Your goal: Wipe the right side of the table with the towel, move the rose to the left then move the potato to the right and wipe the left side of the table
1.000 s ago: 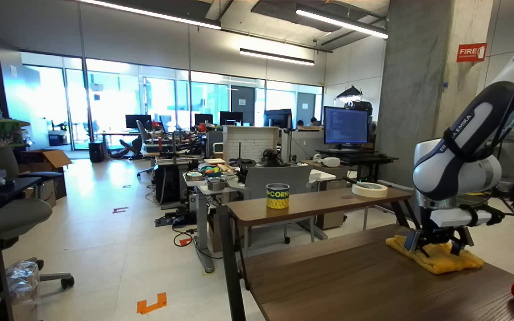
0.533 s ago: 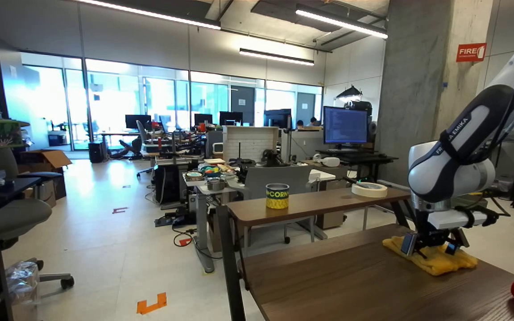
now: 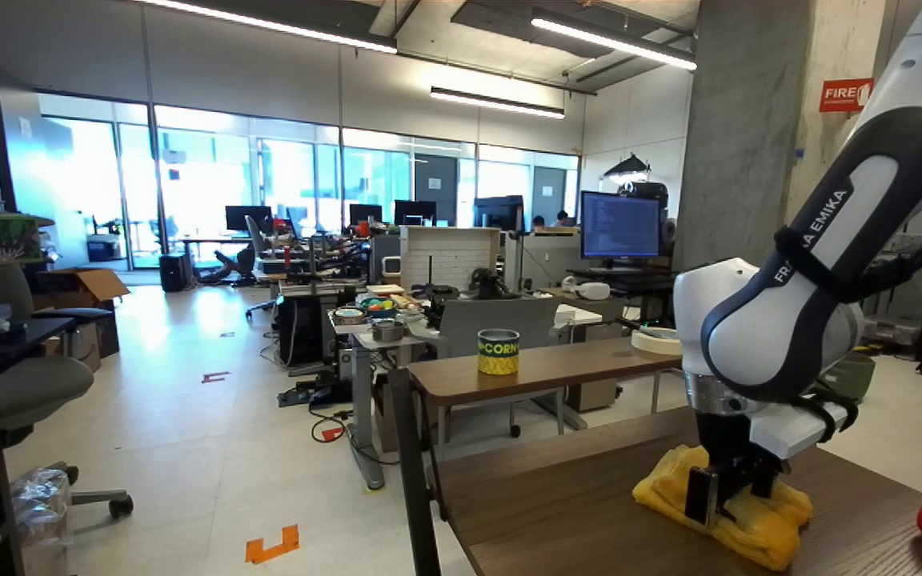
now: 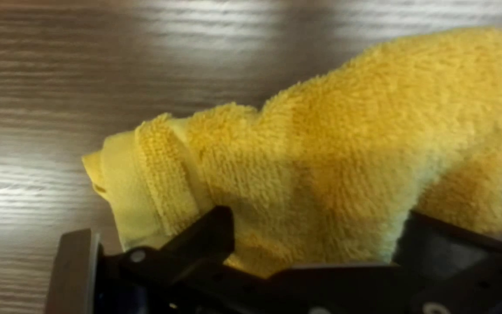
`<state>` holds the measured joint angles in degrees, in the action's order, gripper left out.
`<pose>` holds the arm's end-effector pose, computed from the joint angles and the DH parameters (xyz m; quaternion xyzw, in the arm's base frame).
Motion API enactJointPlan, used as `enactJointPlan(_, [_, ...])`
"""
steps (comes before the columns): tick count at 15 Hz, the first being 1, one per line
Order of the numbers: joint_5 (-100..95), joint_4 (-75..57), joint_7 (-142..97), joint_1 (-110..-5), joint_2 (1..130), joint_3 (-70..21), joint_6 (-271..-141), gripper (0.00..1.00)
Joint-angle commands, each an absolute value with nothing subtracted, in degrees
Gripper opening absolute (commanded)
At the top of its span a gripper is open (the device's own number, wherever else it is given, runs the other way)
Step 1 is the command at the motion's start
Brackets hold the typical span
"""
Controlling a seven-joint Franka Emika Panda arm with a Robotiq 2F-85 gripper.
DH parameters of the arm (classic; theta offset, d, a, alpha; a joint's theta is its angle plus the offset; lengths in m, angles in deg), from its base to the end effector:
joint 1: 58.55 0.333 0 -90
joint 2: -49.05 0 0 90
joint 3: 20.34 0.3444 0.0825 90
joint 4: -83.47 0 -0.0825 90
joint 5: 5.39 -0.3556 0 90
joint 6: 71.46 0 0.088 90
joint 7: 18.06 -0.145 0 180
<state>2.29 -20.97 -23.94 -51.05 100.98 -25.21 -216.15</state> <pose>0.5975 0.0250 0.0298 0.9916 0.0429 -0.0961 0.0752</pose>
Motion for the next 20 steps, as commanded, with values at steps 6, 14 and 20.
enactJointPlan(6, [1.76,-24.23,-18.63,-54.65,100.38,-24.70,-209.30,1.00])
enactJointPlan(14, [-3.51,-7.54,-22.57,-67.25,107.97,-29.70,-200.18,1.00])
enactJointPlan(20, [-1.11,-12.01,-21.94,-62.21,106.73,-26.33,-206.27,1.00])
